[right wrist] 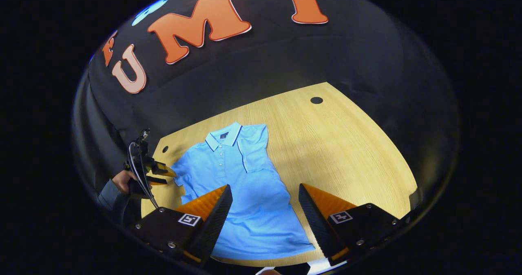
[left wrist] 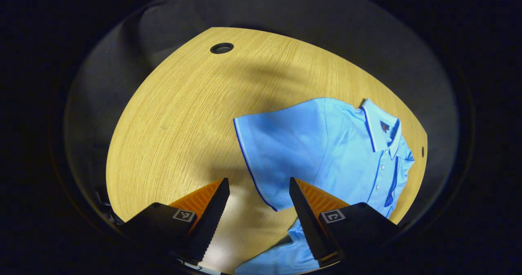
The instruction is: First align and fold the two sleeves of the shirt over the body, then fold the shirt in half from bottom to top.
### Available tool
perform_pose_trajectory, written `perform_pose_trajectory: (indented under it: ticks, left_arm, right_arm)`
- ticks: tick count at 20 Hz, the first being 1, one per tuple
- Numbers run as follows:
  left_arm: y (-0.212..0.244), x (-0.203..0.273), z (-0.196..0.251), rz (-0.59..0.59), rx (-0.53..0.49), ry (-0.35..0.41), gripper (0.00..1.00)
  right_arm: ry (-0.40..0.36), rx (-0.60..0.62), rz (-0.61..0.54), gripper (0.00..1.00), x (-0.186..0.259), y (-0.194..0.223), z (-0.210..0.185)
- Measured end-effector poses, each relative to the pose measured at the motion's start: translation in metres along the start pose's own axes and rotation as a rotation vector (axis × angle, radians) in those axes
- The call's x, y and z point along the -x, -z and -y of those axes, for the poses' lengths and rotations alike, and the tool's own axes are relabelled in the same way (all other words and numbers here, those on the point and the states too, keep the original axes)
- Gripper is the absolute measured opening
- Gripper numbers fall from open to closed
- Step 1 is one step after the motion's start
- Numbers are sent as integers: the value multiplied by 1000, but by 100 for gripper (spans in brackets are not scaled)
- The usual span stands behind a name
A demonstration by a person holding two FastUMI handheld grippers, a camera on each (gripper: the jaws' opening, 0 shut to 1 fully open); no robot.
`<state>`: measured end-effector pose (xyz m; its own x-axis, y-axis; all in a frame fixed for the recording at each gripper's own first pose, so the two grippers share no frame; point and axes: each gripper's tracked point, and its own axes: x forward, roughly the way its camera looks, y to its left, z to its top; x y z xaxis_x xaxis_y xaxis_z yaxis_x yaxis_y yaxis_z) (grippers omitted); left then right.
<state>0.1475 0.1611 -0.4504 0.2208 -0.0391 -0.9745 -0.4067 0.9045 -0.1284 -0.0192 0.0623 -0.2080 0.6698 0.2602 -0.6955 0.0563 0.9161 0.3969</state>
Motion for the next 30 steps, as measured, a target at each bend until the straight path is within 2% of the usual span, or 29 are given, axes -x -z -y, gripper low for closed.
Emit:
perform_pose_trajectory:
  ticks: [1,2,3,4,7,8,9,11,13,14,15,16,20,23,26,30]
  left_arm:
    - [-3,-4,-2,-7,10,-22,92]
    - [-5,-8,-3,-19,22,-38,76]
    - [-5,-11,-3,-28,31,-41,72]
    - [-6,-16,-2,-41,43,-37,75]
    - [-7,-22,1,-62,44,-42,72]
    - [-8,-25,2,-73,26,-44,65]
    - [-9,-29,6,-63,14,-42,64]
    - [-10,-22,7,-64,27,-49,45]
    - [-13,-18,11,-39,55,-40,42]
    - [-12,-25,11,-36,58,-40,13]
    - [-13,-24,13,-31,52,-27,16]
    - [-13,-23,14,-32,45,-17,12]
    - [-22,-11,24,21,49,79,12]
    - [-41,11,36,114,-7,120,11]
    - [-45,33,70,167,-47,218,10]
    - [-50,50,101,202,-161,249,11]
  right_arm:
    - [2,-6,0,99,7,6,4]
    - [8,-9,4,99,12,10,8]
    - [12,-10,9,99,18,12,12]
    - [21,-13,14,99,24,13,16]
    - [33,-37,43,99,36,12,26]
    - [38,-49,48,99,38,12,30]
    - [37,-61,52,99,41,14,33]
    - [43,-77,50,99,42,18,39]
    - [49,-84,56,99,42,19,43]
    - [42,-89,59,99,43,17,42]
    - [38,-93,60,99,43,17,41]
    - [33,-94,61,99,42,18,41]
    - [8,-88,59,99,38,18,36]
    - [-8,-69,42,99,28,23,32]
    - [-17,-58,18,99,20,26,24]
    - [-23,-24,13,99,14,23,17]
